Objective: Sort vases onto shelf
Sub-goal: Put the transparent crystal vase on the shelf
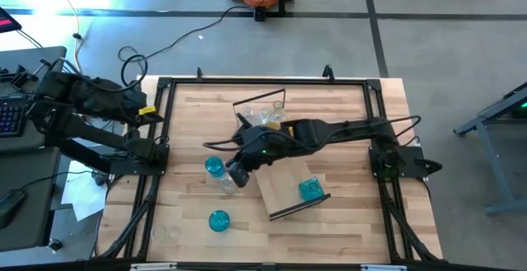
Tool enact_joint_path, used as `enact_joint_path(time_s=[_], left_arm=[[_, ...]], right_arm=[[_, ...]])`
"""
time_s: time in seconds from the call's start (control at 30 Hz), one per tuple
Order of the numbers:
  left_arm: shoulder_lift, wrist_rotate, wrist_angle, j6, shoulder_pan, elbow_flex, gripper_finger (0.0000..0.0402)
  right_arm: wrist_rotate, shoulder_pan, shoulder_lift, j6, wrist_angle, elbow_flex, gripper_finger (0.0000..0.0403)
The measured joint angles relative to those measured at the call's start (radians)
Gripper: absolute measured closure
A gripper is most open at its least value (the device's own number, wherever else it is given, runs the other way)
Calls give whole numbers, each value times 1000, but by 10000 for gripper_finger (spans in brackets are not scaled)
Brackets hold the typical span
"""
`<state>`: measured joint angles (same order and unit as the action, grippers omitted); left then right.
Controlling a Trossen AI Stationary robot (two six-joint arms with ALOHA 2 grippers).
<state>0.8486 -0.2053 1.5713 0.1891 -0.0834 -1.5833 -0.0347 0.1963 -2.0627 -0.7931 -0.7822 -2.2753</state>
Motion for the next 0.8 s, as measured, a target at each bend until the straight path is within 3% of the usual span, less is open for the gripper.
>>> enact_joint_path(time_s=[0.17, 0.3, 0.4, 0.57, 0.8], left_arm=[[-13, 2, 0, -8, 0, 0, 401], [-19, 75, 0, 20, 0, 0, 400], [-12, 116, 0, 34, 0, 0, 391], [-7, 199, -3, 24, 0, 37, 366], [-31, 358, 1, -25, -26, 338, 351]], right_arm=[[79, -23, -41, 3, 42, 0, 403], [81, -35, -45, 46, 6, -5, 403], [-32, -39, -46, 99, -42, -79, 403], [-282, -47, 60, 164, -28, -55, 403], [-421, -59, 202, 200, -153, -74, 403]])
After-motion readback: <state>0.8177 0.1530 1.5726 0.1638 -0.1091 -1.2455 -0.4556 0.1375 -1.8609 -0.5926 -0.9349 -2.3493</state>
